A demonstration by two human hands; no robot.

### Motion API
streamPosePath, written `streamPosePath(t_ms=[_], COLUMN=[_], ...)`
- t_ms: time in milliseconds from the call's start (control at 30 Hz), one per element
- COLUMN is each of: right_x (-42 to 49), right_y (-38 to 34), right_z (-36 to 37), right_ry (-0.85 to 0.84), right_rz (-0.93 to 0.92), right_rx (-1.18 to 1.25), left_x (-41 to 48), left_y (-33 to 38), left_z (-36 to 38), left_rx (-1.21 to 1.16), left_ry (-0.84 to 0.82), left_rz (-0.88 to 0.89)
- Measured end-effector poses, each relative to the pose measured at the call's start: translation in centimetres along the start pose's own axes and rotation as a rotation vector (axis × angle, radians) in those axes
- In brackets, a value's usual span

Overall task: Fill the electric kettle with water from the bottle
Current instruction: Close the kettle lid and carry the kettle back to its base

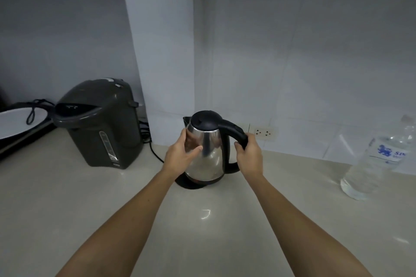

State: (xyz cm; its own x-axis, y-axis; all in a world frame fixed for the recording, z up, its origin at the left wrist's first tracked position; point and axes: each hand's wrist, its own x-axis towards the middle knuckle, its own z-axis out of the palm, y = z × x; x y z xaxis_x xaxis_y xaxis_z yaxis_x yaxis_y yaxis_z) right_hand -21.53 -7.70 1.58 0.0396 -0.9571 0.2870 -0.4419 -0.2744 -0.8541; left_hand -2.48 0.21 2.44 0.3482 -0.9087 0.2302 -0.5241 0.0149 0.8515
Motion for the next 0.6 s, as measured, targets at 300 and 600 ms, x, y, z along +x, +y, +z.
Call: streamPosePath(t_ms=[300, 600], right_x=[0.3, 1.1], right_y=[-0.3, -0.5], right_z=[4.0, 5.4], right_ry=[-0.002, -0.019], right_rz=[0.066, 0.112], right_rx=[-0.014, -0.004], left_x=[2.4, 2.8], left_y=[-3.8, -4.5], left_z=[-1.7, -1.9], left_rx=[-0.077, -0.081], left_ry=[-0.055, -0.021], left_rz=[-0.01, -0.005])
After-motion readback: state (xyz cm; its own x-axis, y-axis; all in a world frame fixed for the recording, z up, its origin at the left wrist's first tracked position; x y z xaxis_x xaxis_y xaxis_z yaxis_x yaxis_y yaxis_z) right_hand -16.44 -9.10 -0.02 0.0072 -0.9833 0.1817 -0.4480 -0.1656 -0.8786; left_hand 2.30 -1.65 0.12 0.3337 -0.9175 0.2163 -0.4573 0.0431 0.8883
